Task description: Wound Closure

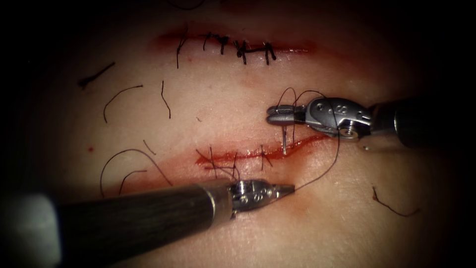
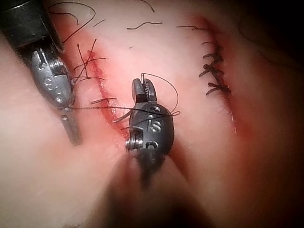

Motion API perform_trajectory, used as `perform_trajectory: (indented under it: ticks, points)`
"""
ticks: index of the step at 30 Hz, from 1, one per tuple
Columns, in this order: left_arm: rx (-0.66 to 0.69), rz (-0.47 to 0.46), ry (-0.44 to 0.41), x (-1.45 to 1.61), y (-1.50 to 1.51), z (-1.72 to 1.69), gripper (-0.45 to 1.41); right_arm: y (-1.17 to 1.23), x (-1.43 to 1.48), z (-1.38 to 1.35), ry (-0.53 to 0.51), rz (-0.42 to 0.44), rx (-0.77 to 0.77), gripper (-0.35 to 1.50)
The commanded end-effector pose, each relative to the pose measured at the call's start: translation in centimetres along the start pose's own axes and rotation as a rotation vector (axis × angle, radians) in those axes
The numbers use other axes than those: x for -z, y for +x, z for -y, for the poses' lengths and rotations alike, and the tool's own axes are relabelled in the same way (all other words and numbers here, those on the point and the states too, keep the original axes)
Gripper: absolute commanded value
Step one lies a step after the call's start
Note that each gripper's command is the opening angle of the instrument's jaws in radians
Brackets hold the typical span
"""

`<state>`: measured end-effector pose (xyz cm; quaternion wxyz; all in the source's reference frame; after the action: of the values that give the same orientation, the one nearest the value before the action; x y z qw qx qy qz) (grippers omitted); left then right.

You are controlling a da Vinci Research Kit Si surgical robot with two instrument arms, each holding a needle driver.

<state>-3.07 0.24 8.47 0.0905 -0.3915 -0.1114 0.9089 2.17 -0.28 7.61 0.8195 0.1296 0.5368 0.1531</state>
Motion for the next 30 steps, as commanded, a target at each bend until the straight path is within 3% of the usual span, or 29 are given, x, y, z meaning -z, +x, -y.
perform_trajectory:
  ticks: [1, 9, 21, 30]
  points:
    - [0.001, -0.001, -0.003, -0.09, -0.01, -0.03, -0.45, -0.07, -0.08, 0.00, 0.028, -0.014, 0.031, -0.35]
    - [0.001, -0.001, -0.003, -0.08, 0.00, -0.04, -0.45, -0.20, -0.05, -0.15, 0.167, -0.083, 0.101, -0.35]
    - [0.000, -0.001, -0.004, -0.08, -0.01, -0.05, -0.45, -0.27, 0.05, -0.37, 0.173, -0.088, 0.146, -0.35]
    - [0.001, -0.001, -0.004, -0.07, 0.00, -0.05, -0.45, -0.27, 0.03, -0.29, 0.171, -0.093, 0.139, -0.35]
